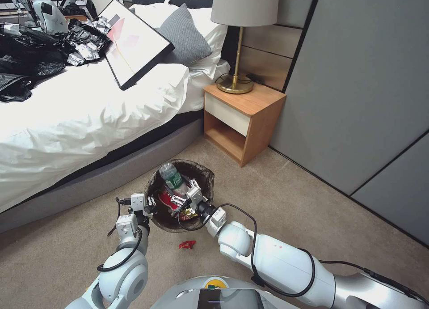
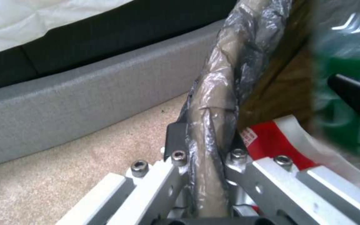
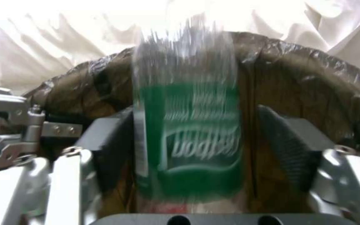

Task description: Pick up the trash bin, then pick up the garbage from the floor and place it into the trash bin.

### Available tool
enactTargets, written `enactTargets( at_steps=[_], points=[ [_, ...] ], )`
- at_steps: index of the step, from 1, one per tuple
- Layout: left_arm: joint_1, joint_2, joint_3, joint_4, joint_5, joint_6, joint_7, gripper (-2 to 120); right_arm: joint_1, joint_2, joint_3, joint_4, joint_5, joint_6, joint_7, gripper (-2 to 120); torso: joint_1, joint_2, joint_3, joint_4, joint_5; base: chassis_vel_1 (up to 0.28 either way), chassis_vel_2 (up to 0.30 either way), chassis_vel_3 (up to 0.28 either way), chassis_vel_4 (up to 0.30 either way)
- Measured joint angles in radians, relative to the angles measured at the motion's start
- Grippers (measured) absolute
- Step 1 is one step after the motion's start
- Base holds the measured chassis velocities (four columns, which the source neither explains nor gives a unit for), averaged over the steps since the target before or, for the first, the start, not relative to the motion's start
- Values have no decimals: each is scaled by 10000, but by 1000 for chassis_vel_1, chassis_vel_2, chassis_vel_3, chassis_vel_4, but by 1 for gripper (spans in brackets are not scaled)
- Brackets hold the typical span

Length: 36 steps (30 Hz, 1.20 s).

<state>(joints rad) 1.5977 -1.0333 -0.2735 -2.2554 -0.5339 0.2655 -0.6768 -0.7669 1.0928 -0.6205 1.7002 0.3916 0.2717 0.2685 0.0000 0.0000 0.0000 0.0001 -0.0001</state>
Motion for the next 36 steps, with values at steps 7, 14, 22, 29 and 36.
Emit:
enactTargets(
  at_steps=[7, 14, 22, 29, 36],
  points=[
    [-30, -1, 17, 48, 1, -6, -3, 0, 51, -172, 175, 480, 155, -115, 164, 99, 0, 0, 0, -1, 0, 0, 0, 0, 0],
    [-53, 9, 17, 79, 1, -8, -3, 0, 50, -476, 738, 1305, 490, -336, 359, 100, 0, 0, 0, -1, 1, 0, 0, 0, 0],
    [1, -35, 5, 120, 34, -20, -2, 0, -19, -1017, 2091, 2604, 1027, -616, 705, 100, 0, 0, 0, 0, 2, 0, 0, 0, 0],
    [14, -57, -12, 139, 69, -52, 0, 0, -1183, -1632, 3755, 3957, 1319, -952, 1108, 100, 0, 0, 0, -2, 3, 0, 0, 0, 0],
    [37, -66, -75, 200, 170, -131, 6, 0, -2813, -1827, 5951, 4789, 1280, -1384, 1520, 100, 0, 0, -1, 0, 1, 0, 0, 0, 0]
  ],
)
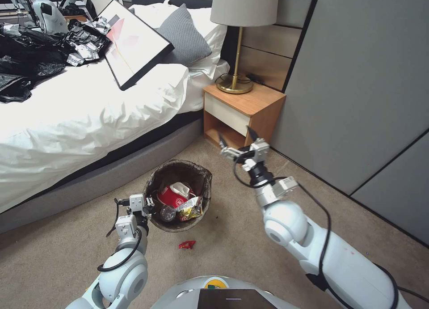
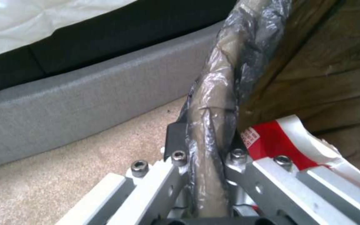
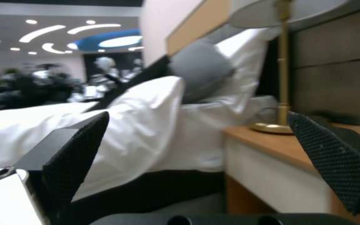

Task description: Pick up the trash bin, then pick up the garbage from the floor and place it into the trash bin.

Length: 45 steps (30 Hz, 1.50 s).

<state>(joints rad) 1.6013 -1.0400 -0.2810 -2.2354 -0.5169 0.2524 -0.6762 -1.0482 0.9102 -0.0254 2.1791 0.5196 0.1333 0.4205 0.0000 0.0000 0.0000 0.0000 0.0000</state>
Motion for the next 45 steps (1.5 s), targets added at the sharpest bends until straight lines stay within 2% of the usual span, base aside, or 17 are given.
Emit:
enactTargets(
  at_steps=[2, 3, 5, 12, 27, 45],
  points=[
    [16, -32, -12, 1, 17, -11, 0, 0, -721, 222, 805, 52, -266, -257, 220, 100, 0, 0, 0, 0, 2, 0, 0, 0, 0],
    [16, -32, -12, 1, 17, -11, 0, 0, -721, 222, 805, 52, -266, -257, 220, 100, 0, 0, 0, 0, 2, 0, 0, 0, 0],
    [25, -41, -57, 0, 30, -31, -3, 0, -1492, 474, 1483, -51, -653, -398, 417, 100, 0, 0, 0, -1, 3, 0, 0, 0, 0],
    [0, -47, -99, -16, 31, -44, -24, 0, -2581, 824, 2103, -485, -1435, -443, 605, 100, 0, 0, 0, -2, 1, 0, 0, 0, 0],
    [-10, -56, -104, -102, -137, -45, -139, 0, -2922, 1420, 1893, -1011, -2150, -447, 813, 100, 0, 0, 0, 0, 0, 0, 0, 0, 0],
    [21, -36, -115, -159, -202, -46, -141, 0, -2750, 1487, 1501, -1307, -2279, -666, 1031, 100, 0, 0, 1, 0, 0, 26, 22, 28, 25]
  ],
)
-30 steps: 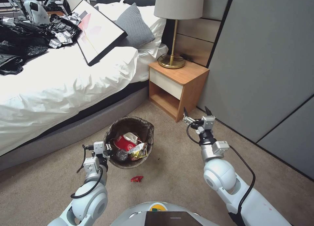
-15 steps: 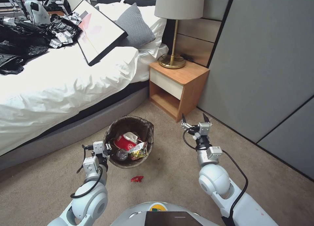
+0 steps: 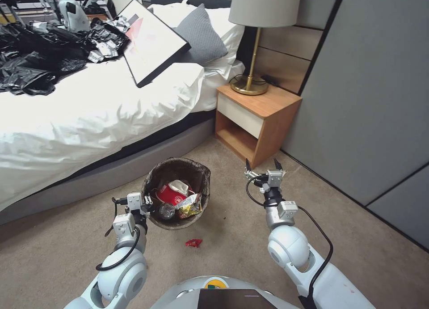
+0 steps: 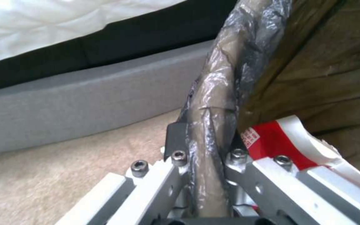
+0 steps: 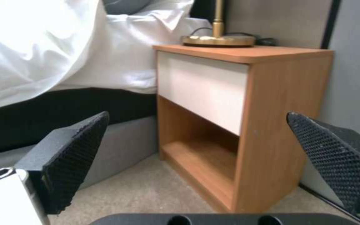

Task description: Pick up the trash bin, then pick up the garbage from the floor and place it into the trash bin.

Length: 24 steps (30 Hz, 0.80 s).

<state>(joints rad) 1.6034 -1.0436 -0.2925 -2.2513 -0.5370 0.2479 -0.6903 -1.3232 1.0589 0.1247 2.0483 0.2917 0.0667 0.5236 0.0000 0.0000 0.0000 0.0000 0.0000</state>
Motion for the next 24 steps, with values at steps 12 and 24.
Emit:
enactTargets(
  at_steps=[12, 24],
  points=[
    [99, -78, -22, -44, 85, -25, 31, 0, -16, -6, 48, -63, -37, -84, 147, 100, 0, 0, 0, 1, 0, 60, 58, 55, 54],
    [147, -122, -53, -45, 141, -46, 37, 0, 145, 38, 15, -140, 22, -138, 224, 100, 0, 0, 0, 0, 0, 49, 50, 53, 47]
  ],
)
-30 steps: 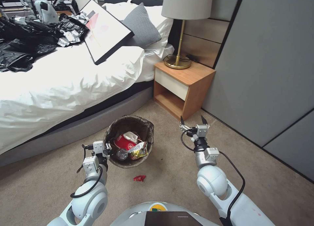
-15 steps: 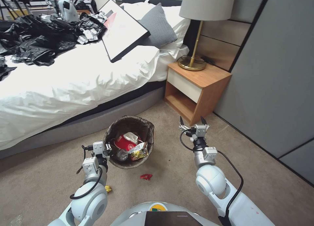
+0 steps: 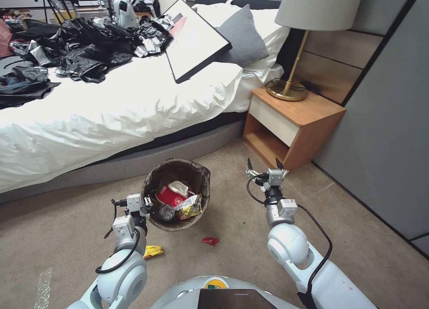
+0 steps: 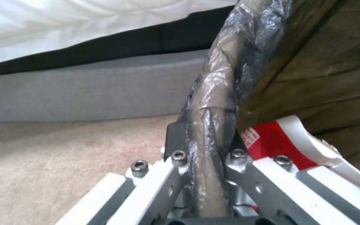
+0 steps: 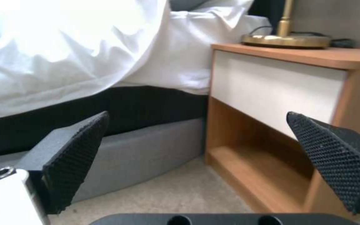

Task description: Pick up the trash bin, then pick up the garbage from the floor and place it into the trash bin.

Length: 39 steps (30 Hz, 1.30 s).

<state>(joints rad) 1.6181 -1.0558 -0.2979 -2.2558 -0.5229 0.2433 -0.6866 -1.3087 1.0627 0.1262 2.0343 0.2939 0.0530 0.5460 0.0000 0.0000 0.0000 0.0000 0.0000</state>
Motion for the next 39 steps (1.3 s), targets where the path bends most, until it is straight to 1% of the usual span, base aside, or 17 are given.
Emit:
enactTargets(
  at_steps=[20, 39],
  points=[
    [2, -28, -37, -4, -15, -16, -3, 0, 149, 41, -131, -122, 18, -25, 47, 100, 0, 0, 0, 0, 0, 50, 52, 58, 52],
    [-62, -27, -22, 7, -34, -13, -14, 0, 199, 60, -157, -165, 19, -29, 87, 100, 0, 0, 0, 1, 0, 105, 113, 102, 104]
  ],
)
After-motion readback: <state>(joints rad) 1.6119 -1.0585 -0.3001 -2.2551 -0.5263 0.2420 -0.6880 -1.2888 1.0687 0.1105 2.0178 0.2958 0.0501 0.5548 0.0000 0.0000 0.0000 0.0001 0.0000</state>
